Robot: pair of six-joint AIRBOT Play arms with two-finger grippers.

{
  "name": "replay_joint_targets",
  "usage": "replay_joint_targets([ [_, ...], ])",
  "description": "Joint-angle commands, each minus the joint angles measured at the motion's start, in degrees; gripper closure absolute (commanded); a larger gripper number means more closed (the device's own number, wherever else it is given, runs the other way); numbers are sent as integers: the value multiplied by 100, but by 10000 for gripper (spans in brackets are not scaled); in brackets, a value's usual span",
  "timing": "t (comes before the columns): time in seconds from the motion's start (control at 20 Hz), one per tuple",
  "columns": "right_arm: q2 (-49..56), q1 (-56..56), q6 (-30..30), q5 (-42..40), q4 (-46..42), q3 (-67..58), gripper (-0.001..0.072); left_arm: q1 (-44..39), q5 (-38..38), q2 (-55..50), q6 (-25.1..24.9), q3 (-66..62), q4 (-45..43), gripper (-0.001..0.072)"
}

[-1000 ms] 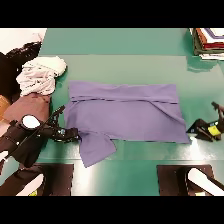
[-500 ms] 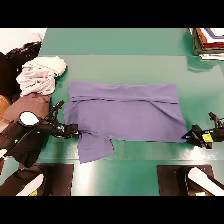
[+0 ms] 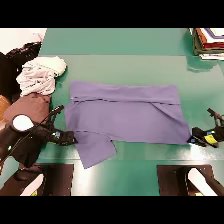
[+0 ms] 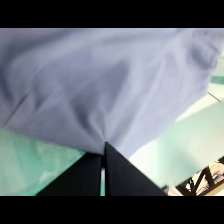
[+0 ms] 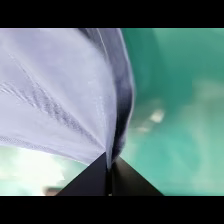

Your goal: Fold the shirts.

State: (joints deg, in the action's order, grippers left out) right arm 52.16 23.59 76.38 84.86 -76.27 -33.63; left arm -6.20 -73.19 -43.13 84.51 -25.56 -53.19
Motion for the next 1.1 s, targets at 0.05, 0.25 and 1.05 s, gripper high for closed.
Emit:
replay_joint_targets([
  [0.05, -1263, -111, 70, 721, -599, -83, 696, 0, -1261, 1167, 726, 177, -120, 683],
  [0.25, -1174, -114, 221, 667, -216, -643, 697, 0, -391, 1276, 688, -632, -304, 683],
  [1.05, 3497, -1823, 761, -396, 387, -4566, 696, 42, 2111, -3687, -94, -4238, -1104, 681],
])
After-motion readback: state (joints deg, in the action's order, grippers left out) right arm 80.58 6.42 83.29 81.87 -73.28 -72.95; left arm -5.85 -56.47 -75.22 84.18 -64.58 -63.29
